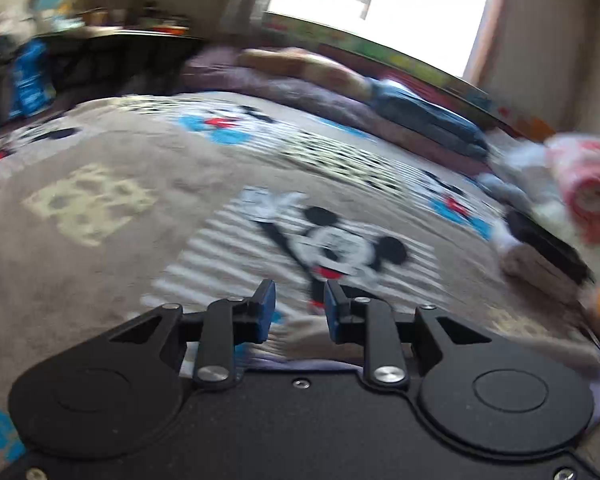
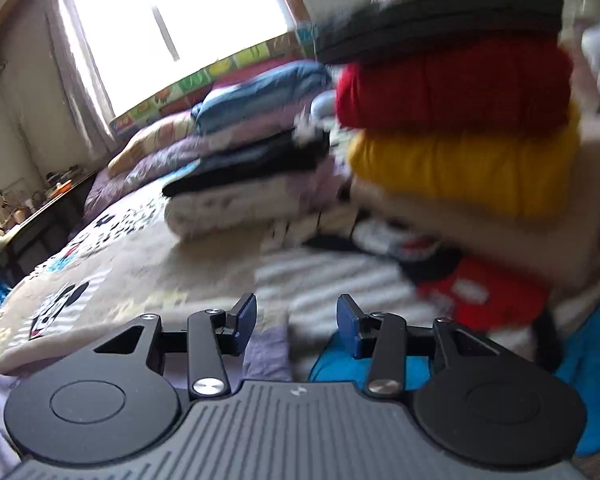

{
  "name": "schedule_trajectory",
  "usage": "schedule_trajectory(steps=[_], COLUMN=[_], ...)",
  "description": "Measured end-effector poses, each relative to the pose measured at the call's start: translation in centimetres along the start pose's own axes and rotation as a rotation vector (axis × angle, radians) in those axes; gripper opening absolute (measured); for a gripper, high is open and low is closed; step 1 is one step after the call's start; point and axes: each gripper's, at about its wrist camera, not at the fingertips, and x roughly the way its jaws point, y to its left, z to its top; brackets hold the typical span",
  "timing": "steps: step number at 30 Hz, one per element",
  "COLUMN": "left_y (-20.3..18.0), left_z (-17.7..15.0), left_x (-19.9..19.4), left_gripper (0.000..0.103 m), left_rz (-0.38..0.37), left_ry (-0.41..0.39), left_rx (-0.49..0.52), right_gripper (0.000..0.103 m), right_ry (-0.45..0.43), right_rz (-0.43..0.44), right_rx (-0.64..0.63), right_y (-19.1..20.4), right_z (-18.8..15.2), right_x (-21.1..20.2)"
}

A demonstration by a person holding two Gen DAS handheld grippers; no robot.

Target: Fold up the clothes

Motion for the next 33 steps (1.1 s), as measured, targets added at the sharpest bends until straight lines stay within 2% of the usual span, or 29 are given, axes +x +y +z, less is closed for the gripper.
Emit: schedule_trajectory(steps=[3,6,8,10,12,15,16,19,21,25,27,28,30,33], left_y=[-2.4,-3.0,-2.2,-2.3,-2.5,-3.1,-3.4,-3.1,-3.0,-3.0,-3.9,-4.2,-4.8,-5.2], left_z=[-0.5,-0.8,-1.2,-0.8,-0.4,0.1,0.1,-0.8,-0.4,0.4,0.3,0.3,0.2,0.3], left_x=[2.5,6.5,9.2,9.0,8.5,7.7,8.1,10.6,10.5,9.1,8.8,8.5,7.5,4.3], left_gripper=[0.023,0.023,0.023,0.023,0.023,0.024,0.025,0.028,0.028,0.028,0.033,0.033,0.033,0.033], left_rz=[-0.065,0.001,0.058,0.045,0.014,-0.054,-0.054,0.008,0.006,-0.087,-0.114,-0.107,-0.104,-0.081], left_ry=[0.084,0.19,0.256,0.24,0.225,0.223,0.234,0.296,0.294,0.284,0.289,0.285,0.27,0.216], left_rx=[0.07,0.061,0.022,0.008,-0.006,-0.029,-0.031,-0.059,-0.093,-0.167,-0.153,-0.142,-0.11,-0.043], right_gripper=[0.045,0.042,0.041,0.033,0.034,0.035,0.035,0.035,0.035,0.036,0.038,0.039,0.039,0.039], right_ry=[0.006,0.106,0.185,0.194,0.182,0.185,0.198,0.263,0.294,0.257,0.251,0.267,0.284,0.26], right_rz=[0.074,0.156,0.1,0.076,0.07,0.085,0.094,0.08,0.076,0.074,0.136,0.139,0.077,0.1], right_rx=[-0.075,-0.15,-0.232,-0.24,-0.245,-0.33,-0.349,-0.399,-0.401,-0.4,-0.387,-0.398,-0.458,-0.468], right_y=[1.0,2.9,3.8,3.6,3.9,5.3,5.8,6.8,7.0,7.7,8.3,8.6,8.8,9.6], right_z=[0.4,-0.2,-0.5,-0.2,0.4,0.7,0.5,-0.5,-0.9,0.4,0.6,0.4,-0.4,-0.9], right_x=[0.0,2.6,5.3,6.7,6.5,5.6,5.9,7.9,9.2,8.3,7.7,7.9,8.4,6.3])
